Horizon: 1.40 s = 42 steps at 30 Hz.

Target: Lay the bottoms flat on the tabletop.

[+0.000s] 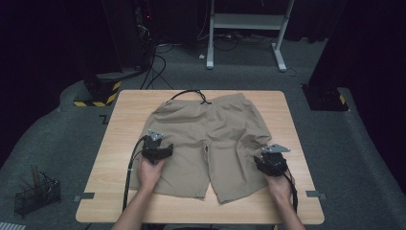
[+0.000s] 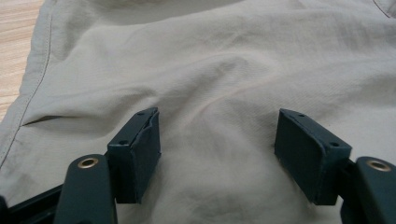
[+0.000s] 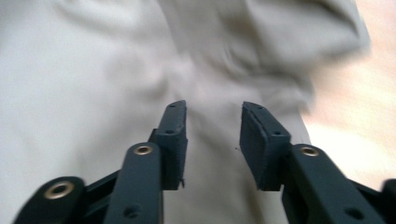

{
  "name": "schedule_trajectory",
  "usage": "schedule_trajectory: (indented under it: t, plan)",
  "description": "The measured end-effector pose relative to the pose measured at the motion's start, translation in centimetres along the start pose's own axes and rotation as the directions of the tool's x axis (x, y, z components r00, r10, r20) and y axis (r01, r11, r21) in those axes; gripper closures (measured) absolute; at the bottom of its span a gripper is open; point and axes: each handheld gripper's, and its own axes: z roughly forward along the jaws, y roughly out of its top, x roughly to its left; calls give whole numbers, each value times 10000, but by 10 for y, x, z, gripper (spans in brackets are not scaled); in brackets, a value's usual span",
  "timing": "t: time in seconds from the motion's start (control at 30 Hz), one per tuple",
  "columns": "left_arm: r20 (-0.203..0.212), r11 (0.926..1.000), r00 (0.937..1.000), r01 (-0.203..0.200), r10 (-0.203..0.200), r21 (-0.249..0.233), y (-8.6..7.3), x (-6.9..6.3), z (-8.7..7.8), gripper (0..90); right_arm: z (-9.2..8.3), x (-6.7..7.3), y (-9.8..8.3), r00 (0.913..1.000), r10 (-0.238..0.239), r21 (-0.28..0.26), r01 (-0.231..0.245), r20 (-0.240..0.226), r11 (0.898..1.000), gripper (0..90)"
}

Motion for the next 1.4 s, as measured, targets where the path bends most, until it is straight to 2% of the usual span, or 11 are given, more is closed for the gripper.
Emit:
schedule_trajectory:
  t: [0.17, 0.37, 0.5, 0.57, 0.63, 0.73, 0.9, 1.13, 1.27, 1.33, 1.4]
  plan:
    - [-1, 10000, 10000, -4, 4, 1, 0, 0, 0, 312, -13, -11, -28, 9984, 491, 202, -486, -266, 9986, 717]
    - [-27, 10000, 10000, -17, 17, 4, 0, 0, 0, 312, -40, 3, -56, 9995, 289, 48, -288, -139, 9996, 695]
    - [82, 10000, 9999, -73, 73, 11, 0, -1, -1, 310, -40, 16, -39, 9997, -36, -874, 57, 232, 9962, 594]
    - [289, 9982, 9993, -256, 241, 533, 3, 0, -4, 299, -34, 19, -24, 9999, -104, -1085, 115, 109, 9940, 572]
    - [251, 9886, 9990, -391, 359, 1456, 8, 1, -12, 294, -22, 23, -9, 9999, -169, -930, 166, -29, 9955, 551]
    - [518, 9837, 9981, -430, 345, 1744, 5, 0, -25, 270, 0, 29, 0, 9986, -423, -412, 410, -303, 9983, 543]
    - [805, 9817, 9960, -539, 397, 1824, -18, -2, -44, 299, -4, 27, -27, 9970, 97, -530, -138, -764, 9985, 547]
    - [640, 9857, 9969, -548, 451, 1591, -27, -2, -51, 296, -36, 33, -52, 9937, -555, -254, 532, -973, 9983, 541]
    - [900, 9846, 9931, -883, 753, 1511, -27, -4, -55, 467, -33, 39, -32, 9925, -879, -1050, 788, -855, 9913, 523]
    - [1039, 9811, 9903, -1078, 917, 1609, -28, -4, -59, 587, -24, 39, -16, 9923, -1194, -1269, 1143, -334, 9853, 514]
    - [1095, 9786, 9890, -1173, 996, 1689, -30, -2, -63, 693, -12, 29, -1, 9966, -753, -1126, 713, -322, 9911, 505]
